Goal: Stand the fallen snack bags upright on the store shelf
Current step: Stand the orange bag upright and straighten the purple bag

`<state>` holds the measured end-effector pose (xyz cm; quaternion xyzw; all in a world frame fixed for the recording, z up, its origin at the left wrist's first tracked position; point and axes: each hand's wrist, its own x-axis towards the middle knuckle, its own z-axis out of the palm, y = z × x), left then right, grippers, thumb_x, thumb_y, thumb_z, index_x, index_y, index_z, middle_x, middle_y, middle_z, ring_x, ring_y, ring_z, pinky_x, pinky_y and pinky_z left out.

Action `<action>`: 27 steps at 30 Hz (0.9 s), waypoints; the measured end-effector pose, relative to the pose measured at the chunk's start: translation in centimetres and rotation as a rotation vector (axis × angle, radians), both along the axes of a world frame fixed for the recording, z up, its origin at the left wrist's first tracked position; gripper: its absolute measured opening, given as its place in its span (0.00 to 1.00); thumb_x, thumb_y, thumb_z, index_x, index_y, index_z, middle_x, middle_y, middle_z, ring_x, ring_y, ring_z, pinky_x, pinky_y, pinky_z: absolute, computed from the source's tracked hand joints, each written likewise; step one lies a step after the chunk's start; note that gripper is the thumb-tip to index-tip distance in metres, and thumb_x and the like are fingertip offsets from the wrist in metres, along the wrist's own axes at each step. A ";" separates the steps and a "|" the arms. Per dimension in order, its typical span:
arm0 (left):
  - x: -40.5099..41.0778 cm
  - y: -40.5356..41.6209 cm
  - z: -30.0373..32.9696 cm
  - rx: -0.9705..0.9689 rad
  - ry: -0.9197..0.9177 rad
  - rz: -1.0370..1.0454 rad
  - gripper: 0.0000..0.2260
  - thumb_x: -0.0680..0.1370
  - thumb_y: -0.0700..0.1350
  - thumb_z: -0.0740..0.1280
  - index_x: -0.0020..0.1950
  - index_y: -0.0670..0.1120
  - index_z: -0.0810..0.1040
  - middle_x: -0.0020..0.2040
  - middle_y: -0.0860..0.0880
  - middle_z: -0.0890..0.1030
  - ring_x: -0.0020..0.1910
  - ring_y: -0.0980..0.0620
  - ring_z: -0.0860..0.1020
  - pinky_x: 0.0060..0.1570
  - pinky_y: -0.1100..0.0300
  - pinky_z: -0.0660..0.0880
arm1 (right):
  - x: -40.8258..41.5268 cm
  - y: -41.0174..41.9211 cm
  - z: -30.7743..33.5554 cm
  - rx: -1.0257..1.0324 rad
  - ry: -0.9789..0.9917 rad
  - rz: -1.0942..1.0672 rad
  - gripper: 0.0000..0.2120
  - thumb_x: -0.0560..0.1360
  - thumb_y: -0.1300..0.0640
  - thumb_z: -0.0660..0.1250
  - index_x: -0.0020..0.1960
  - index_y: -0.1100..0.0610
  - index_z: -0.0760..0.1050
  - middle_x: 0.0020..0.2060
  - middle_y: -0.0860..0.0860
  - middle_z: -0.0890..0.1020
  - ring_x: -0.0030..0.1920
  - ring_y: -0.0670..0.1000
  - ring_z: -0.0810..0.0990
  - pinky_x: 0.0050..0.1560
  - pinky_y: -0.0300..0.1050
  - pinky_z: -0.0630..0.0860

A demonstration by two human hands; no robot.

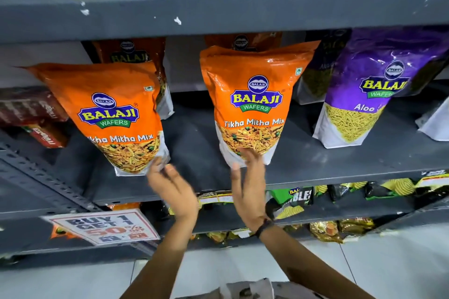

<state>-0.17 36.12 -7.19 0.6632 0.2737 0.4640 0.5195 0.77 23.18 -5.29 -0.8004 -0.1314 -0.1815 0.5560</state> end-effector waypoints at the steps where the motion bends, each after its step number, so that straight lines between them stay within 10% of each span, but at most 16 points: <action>1: -0.7 1.7 -0.3 0.014 -0.038 0.104 0.20 0.80 0.47 0.54 0.60 0.31 0.67 0.59 0.30 0.71 0.58 0.41 0.71 0.61 0.61 0.65 | 0.0 1.1 0.3 -0.024 0.071 0.147 0.21 0.78 0.42 0.51 0.67 0.50 0.64 0.64 0.51 0.72 0.67 0.48 0.69 0.68 0.47 0.68; 7: -1.4 13.1 -1.2 -0.293 0.073 0.169 0.26 0.79 0.56 0.48 0.74 0.45 0.55 0.77 0.43 0.56 0.75 0.48 0.57 0.75 0.55 0.53 | 2.6 7.8 1.2 -0.061 0.620 0.526 0.25 0.82 0.52 0.52 0.76 0.57 0.52 0.77 0.53 0.56 0.77 0.49 0.53 0.72 0.37 0.49; 14: -1.6 16.1 -0.7 -0.356 0.226 -0.144 0.23 0.79 0.58 0.44 0.71 0.53 0.64 0.74 0.51 0.64 0.72 0.53 0.61 0.68 0.58 0.55 | 2.6 12.4 1.2 -0.259 0.645 0.684 0.25 0.82 0.53 0.48 0.77 0.57 0.48 0.78 0.55 0.54 0.78 0.54 0.51 0.78 0.54 0.45; 19: -1.5 13.8 -0.7 -0.367 0.066 0.069 0.23 0.80 0.54 0.48 0.68 0.44 0.68 0.69 0.48 0.71 0.67 0.50 0.69 0.66 0.60 0.63 | 1.6 10.9 0.8 -0.128 0.591 0.619 0.25 0.82 0.53 0.51 0.76 0.60 0.53 0.77 0.56 0.58 0.77 0.53 0.56 0.75 0.42 0.51; 23: -2.5 6.3 -1.5 -0.024 0.051 0.271 0.21 0.81 0.50 0.51 0.59 0.34 0.71 0.56 0.31 0.75 0.56 0.36 0.74 0.59 0.45 0.69 | 0.8 4.3 0.0 0.027 0.268 0.342 0.16 0.81 0.52 0.54 0.61 0.56 0.76 0.56 0.56 0.81 0.59 0.53 0.78 0.62 0.52 0.74; 27: -3.4 -5.1 -1.1 0.350 0.083 -0.232 0.19 0.80 0.52 0.50 0.59 0.40 0.70 0.56 0.37 0.74 0.57 0.43 0.73 0.63 0.52 0.68 | 2.0 -6.5 -0.4 0.103 0.125 -0.055 0.20 0.77 0.38 0.50 0.38 0.49 0.71 0.33 0.47 0.77 0.37 0.43 0.76 0.39 0.45 0.74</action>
